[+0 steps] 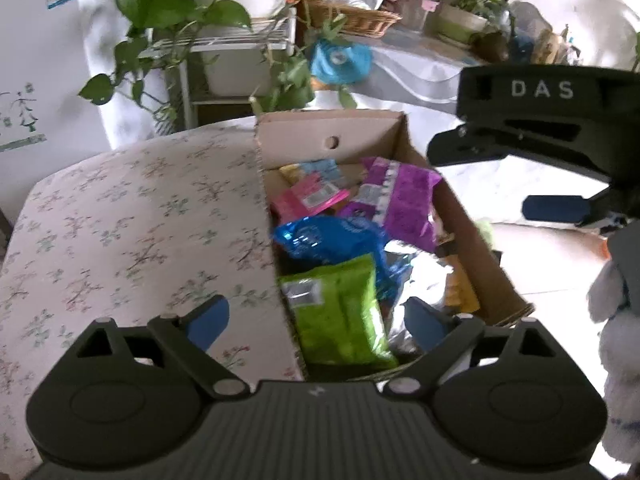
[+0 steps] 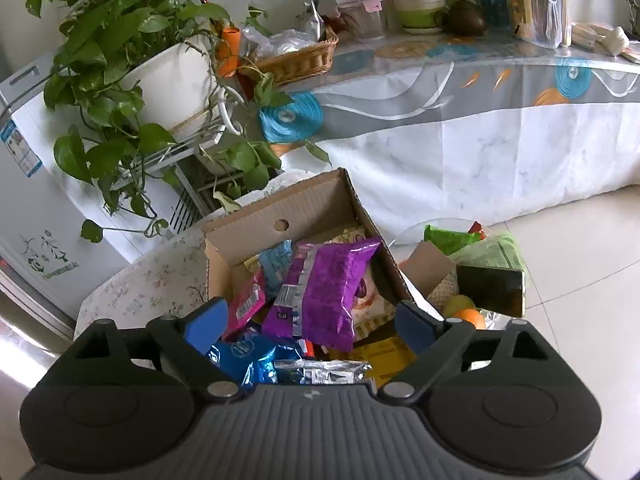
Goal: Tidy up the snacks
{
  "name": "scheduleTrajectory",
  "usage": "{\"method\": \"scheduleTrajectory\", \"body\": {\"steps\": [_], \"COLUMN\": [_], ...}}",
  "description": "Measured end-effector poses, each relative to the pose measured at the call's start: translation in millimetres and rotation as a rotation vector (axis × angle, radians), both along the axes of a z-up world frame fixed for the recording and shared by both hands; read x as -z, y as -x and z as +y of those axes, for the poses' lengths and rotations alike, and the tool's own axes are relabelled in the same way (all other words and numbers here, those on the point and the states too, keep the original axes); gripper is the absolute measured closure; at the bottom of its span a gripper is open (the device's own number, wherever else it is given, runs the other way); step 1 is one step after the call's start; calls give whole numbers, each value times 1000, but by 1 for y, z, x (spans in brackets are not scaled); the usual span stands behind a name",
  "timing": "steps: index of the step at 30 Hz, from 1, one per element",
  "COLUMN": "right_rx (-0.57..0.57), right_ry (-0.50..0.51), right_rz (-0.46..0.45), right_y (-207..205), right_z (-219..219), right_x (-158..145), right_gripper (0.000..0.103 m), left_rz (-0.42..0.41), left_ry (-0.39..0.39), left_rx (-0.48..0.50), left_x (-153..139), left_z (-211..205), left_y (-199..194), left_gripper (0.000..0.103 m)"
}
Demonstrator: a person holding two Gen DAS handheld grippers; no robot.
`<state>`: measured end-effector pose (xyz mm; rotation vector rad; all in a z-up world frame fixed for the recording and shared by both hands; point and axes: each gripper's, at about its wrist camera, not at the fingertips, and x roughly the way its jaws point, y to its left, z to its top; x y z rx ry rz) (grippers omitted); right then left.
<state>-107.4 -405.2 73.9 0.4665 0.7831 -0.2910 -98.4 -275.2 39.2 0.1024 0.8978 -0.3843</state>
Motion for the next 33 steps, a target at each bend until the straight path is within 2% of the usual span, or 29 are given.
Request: {"method": "scheduleTrajectory", "body": {"steps": [4,12,18,25,33], "right_rx": [1,40,74,118,51], "right_ry": [60,151,222,203,242], "right_rz": [17,50,87,93,113], "right_y": [0,8,9,10,2], "right_z": [5,9,13,10,19], "right_x": [-2,-5,-3,-2,-3], "right_gripper": [3,0,0,0,0], "left_rz": [2,9,-9,-15,-24], "left_ry": [-36,-18,-44,-9,13], "left_rx": [-24,-66,-68,-106,-151], "left_x": [-3,-7,-9,-17,-29], "left_z": [6,23,26,31,35], "left_y": [6,12,19,19,14], "left_gripper": [7,4,2,1,1]}}
